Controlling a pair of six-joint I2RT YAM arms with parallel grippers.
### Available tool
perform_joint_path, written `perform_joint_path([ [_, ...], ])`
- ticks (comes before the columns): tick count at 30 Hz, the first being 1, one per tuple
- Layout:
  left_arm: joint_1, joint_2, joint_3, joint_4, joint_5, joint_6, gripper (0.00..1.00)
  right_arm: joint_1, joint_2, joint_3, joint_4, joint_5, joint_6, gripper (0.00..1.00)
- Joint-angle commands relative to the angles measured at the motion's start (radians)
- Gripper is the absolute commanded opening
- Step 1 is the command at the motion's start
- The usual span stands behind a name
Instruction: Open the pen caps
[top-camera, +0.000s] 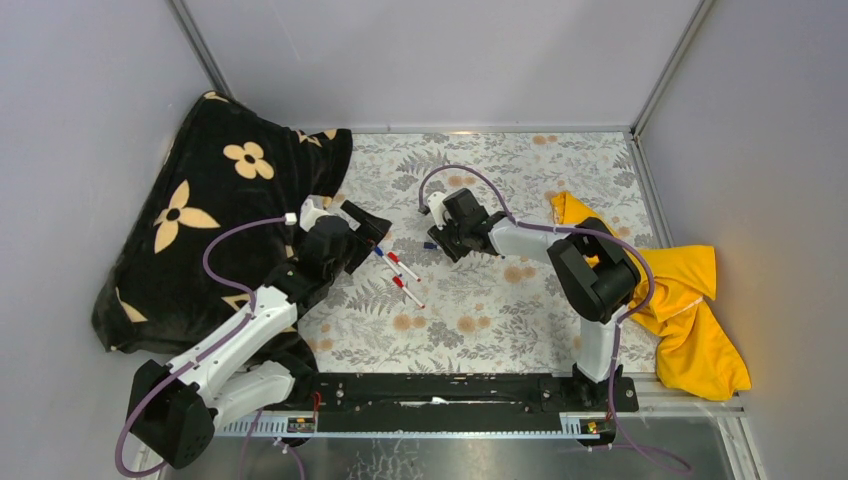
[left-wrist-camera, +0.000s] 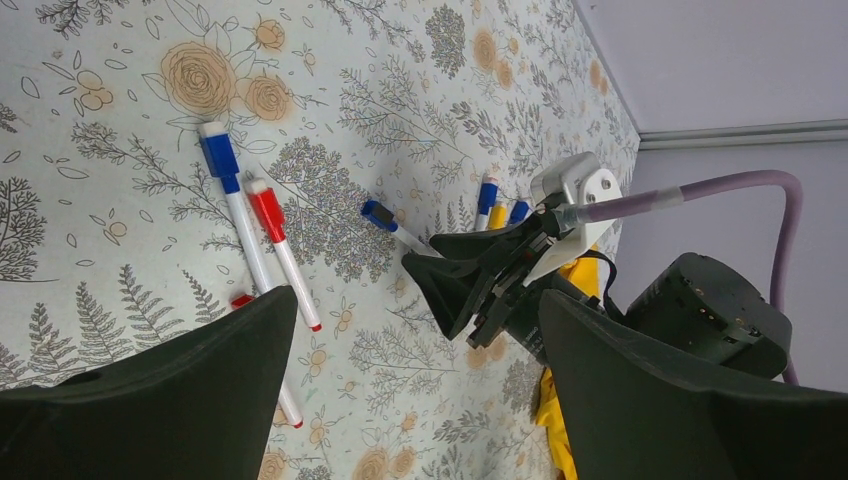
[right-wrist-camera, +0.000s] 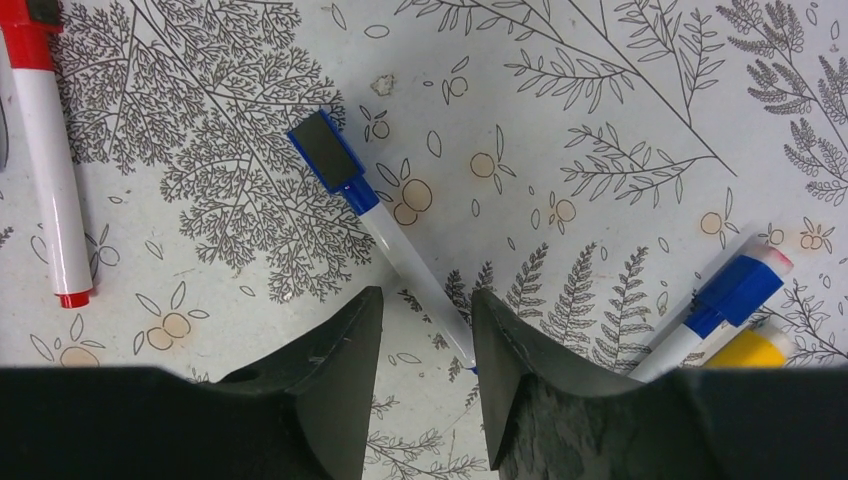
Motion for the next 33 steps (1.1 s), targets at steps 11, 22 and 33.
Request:
perform_joint_path([
  [11, 0.004, 0.014, 0.02, 0.022, -0.013, -0.047, 0.99, -0.006, 0.036, 0.054, -0.042, -0.009, -0.006, 0.22],
  [22, 0.054, 0.076, 0.027, 0.041, 0.049, -0.106, 0.99, -0.006, -0.061, -0.005, 0.013, -0.053, 0.019, 0.0],
  [33, 0.136, 0.237, 0.071, 0.163, 0.286, -0.091, 0.98, 0.0, -0.22, -0.065, 0.057, -0.178, 0.062, 0.0],
])
